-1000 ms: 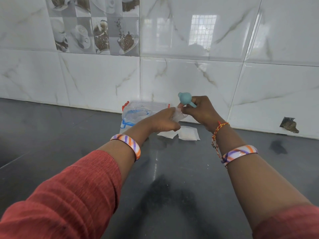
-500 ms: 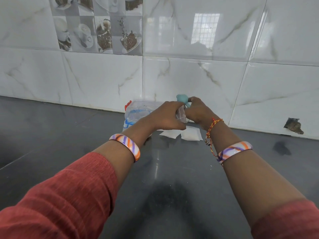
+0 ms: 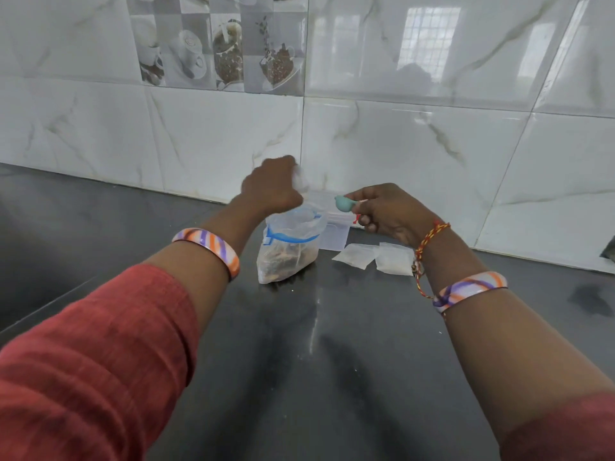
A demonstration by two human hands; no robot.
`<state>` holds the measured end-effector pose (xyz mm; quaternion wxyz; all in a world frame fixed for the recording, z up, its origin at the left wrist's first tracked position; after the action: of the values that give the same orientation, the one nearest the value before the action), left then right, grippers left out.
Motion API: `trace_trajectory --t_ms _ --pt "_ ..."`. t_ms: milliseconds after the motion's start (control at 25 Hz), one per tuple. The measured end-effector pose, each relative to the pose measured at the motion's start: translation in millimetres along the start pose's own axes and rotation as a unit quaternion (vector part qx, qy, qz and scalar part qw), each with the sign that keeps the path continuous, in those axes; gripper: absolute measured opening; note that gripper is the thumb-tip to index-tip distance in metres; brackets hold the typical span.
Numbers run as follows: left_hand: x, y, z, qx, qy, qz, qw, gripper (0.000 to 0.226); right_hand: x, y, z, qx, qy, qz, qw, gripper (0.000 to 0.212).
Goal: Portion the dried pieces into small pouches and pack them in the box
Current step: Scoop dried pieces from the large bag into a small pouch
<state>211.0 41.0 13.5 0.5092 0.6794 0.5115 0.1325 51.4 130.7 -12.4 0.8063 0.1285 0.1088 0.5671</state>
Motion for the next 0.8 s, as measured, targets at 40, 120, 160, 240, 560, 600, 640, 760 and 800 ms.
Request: trace_trajectory --t_ms 40,120,160,240,560,600,640,760,800 --pt "-4 2 11 0.007 0.036 -0.015 0.999 0.043 1 -4 4 0.026 0.029 -0.011 0.999 0.02" --pt "-10 2 28 0.023 0.082 -0.022 0.996 0.046 -1 -17 13 0.074 0.06 -0.008 0.995 0.026" --pt "-11 -2 34 0.03 0.097 -0.011 0.995 0.05 -3 -23 16 0.095 0.058 0.009 0.994 0.03" --pt "-14 -14 47 0.056 0.119 0.031 0.991 0.058 -12 -38 22 0.153 0.067 0.039 0.985 0.033" --pt "5 -58 78 0.184 0.275 0.284 0.9 0.067 -37 -81 40 0.512 0.11 -0.086 0.848 0.028" --pt "9 -61 81 0.186 0.287 0.301 0.89 0.072 -38 -88 38 0.534 0.107 -0.079 0.835 0.028" --pt "11 -64 82 0.188 0.292 0.31 0.885 0.074 -38 -93 36 0.55 0.106 -0.069 0.826 0.026" --pt "13 -74 79 0.179 0.284 0.321 0.886 0.067 -37 -110 28 0.593 0.1 -0.059 0.797 0.027" --pt "13 -76 78 0.165 0.275 0.324 0.89 0.065 -35 -116 24 0.616 0.103 -0.07 0.778 0.026"
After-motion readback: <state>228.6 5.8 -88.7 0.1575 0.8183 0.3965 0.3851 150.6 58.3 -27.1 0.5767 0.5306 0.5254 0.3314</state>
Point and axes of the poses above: each hand's wrist, its own x-axis away from the middle knuckle, its own y-axis out of the back of the hand, z = x × y, the point moved 5 cm from there along -x, towards the middle knuckle, and after that the axes turned 3 degrees about z, right-handed, at the moved point
